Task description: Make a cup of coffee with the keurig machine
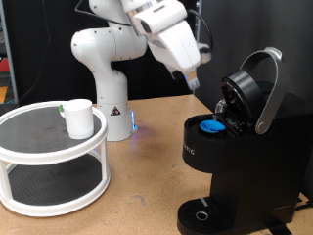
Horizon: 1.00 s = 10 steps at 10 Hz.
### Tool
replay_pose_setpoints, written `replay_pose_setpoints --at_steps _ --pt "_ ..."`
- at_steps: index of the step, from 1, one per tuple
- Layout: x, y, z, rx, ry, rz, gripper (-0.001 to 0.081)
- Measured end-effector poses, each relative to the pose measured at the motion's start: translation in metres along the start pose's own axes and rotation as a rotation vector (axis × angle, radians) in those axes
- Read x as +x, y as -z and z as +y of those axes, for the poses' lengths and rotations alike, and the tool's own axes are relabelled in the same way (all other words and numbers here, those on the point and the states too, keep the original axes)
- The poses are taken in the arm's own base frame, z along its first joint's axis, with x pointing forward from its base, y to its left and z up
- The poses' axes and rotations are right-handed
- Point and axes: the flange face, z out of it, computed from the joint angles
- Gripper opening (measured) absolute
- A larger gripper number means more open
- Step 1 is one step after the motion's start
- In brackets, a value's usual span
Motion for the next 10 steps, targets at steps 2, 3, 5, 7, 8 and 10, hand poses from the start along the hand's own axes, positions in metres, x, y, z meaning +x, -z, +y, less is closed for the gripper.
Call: replay_pose_setpoints --at_steps 2,3,5,7,8,10 --pt "0.007 0.022 -0.003 0.014 -0.003 0.036 0.0801" --pt "0.01 0.034 -0.005 0.024 -0.001 0.042 0.0801" --pt "0.013 0.057 -0.009 0.051 0.004 0.051 0.0801" --pt "0.015 0.074 -0.009 0.064 -0.014 0.059 0.0801" --pt "0.015 0.078 -0.01 0.075 -0.019 0.056 0.0801" --pt "0.014 0.075 -0.011 0.102 -0.022 0.069 0.0801"
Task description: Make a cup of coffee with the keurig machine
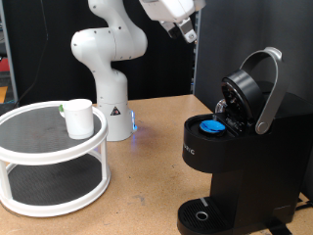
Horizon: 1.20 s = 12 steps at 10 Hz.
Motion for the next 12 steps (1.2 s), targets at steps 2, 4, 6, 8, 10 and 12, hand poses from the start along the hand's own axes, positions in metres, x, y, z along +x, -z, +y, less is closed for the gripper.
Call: replay_pose_setpoints --at_steps 2,4,6,8,10,12 --pt "0.004 -0.005 -0.003 0.051 -0.015 0.05 0.0801" --pt "0.013 -0.014 -0.007 0.069 -0.021 0.063 0.0801" --pt "0.024 -0.028 -0.015 0.076 -0.008 0.057 0.0801" --pt "0.038 -0.045 -0.024 0.062 0.007 0.05 0.0801" --pt "0.049 -0.06 -0.034 0.053 0.014 0.043 0.0801" --pt "0.058 -0.07 -0.044 0.046 0.016 0.038 0.0801"
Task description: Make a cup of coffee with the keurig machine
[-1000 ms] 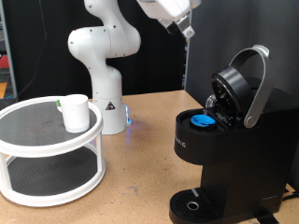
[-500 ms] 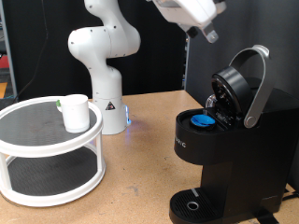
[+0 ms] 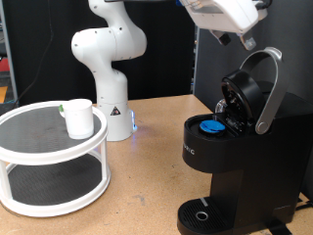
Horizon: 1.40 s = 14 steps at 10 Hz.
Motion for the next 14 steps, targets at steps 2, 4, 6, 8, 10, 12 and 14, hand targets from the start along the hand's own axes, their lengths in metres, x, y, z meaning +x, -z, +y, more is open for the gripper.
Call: replay_pose_setpoints --at_steps 2,4,6,8,10,12,14 --pt "0.007 -0.008 -0.01 0.001 0.002 -0.005 0.0801" --pt "0.013 -0.014 -0.018 -0.006 0.005 -0.004 0.0781" --pt "0.018 -0.019 -0.025 -0.009 -0.003 -0.005 0.0652" --pt "0.025 -0.022 -0.031 -0.012 -0.005 -0.002 0.0466" --pt "0.033 -0.023 -0.036 -0.012 -0.011 0.002 0.027" --pt "0.043 -0.026 -0.039 -0.009 -0.034 0.002 0.0022" --pt "0.053 -0.033 -0.041 0.005 -0.046 -0.016 0.0006"
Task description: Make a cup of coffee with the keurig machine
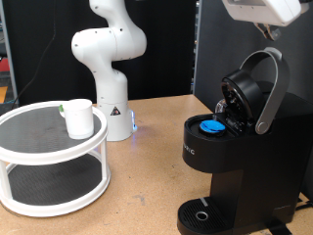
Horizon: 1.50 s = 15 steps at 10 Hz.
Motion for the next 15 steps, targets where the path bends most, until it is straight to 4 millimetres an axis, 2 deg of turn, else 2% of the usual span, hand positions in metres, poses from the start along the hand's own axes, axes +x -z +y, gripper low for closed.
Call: replay_pose_setpoints --at_steps 3,8,15 --pt "0.011 -0.011 0.0 0.045 0.014 -0.085 0.0002" --pt "0.019 -0.026 -0.006 0.058 0.03 -0.109 0.0002" --pt "0.016 -0.033 -0.009 0.047 0.045 -0.138 0.0002"
